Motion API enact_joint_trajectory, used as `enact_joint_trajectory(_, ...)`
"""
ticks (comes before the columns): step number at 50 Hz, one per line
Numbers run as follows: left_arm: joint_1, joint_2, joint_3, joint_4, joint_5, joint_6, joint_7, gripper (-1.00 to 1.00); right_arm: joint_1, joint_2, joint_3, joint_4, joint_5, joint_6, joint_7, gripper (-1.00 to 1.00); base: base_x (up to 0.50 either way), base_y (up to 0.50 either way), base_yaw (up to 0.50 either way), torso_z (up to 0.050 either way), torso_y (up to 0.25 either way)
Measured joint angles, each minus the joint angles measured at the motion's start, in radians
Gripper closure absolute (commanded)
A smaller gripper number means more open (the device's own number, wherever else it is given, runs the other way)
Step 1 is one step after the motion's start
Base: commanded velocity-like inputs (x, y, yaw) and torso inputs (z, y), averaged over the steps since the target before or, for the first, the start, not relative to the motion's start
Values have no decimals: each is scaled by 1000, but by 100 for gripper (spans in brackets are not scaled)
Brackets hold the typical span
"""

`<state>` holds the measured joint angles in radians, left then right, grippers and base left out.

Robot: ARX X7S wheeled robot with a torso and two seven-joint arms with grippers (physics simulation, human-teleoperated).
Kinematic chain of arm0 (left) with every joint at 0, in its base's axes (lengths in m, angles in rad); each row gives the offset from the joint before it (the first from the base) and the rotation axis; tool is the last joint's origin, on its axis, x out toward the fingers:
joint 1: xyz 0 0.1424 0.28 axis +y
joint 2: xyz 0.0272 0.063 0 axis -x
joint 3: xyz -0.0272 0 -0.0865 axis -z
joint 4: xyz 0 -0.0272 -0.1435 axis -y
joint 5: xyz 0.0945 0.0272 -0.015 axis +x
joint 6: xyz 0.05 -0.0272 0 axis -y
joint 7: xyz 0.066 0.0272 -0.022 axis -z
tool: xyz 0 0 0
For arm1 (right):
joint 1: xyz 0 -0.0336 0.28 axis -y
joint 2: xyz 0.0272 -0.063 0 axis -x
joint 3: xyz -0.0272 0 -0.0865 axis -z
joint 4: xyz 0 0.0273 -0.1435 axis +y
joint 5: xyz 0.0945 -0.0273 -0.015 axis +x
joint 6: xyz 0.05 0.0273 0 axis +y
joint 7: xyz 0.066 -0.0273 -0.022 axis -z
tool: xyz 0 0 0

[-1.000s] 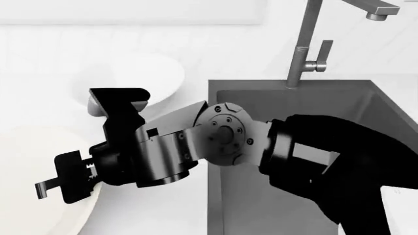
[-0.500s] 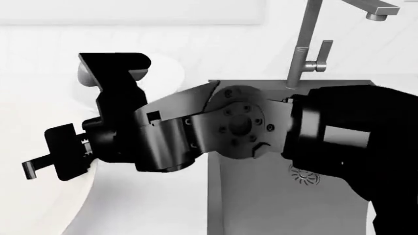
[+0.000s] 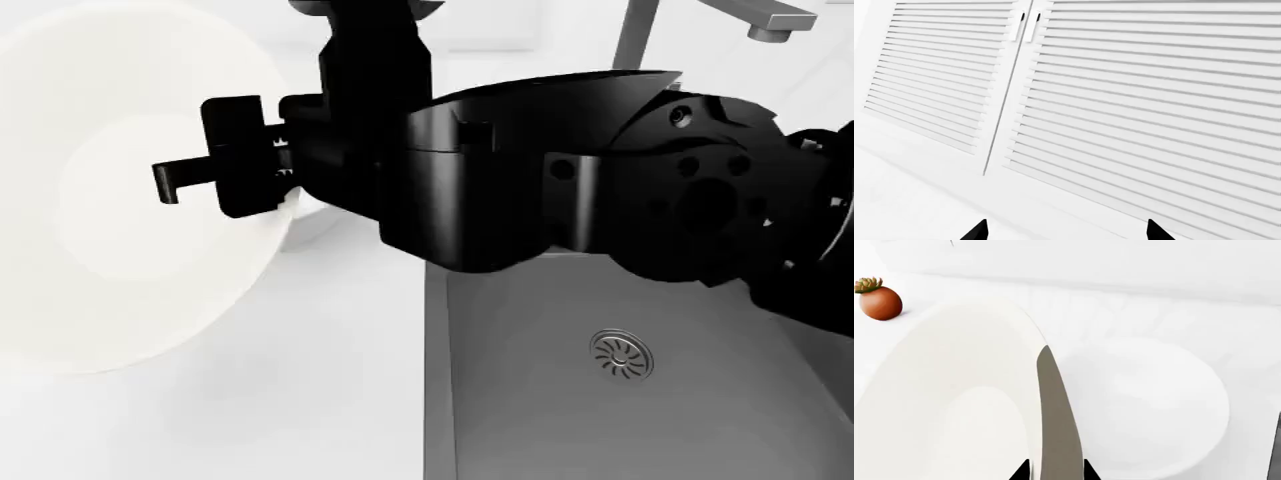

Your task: Stack the bowls in the sink.

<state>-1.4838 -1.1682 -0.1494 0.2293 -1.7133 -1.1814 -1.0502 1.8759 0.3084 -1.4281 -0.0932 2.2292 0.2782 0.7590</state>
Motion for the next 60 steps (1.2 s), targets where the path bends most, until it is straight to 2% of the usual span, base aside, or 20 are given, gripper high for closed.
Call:
enact_joint_trajectory(27,-7,-2,16,0,2,15,1,-100,-72,356,106,-262,15,-166,164,100,0,0,0,0,0)
enact_joint_trajectory(46,-28,1,41,0,-5,20,-9,-100,-226,595,149,-467,-3,-332,219,100,0,0,0,0,0)
enact_joint_trajectory(60,-29,3,49,2,-6,27,-11,-100,-325,731,171,-576,-22,-439,221,100,0,0,0,0,1)
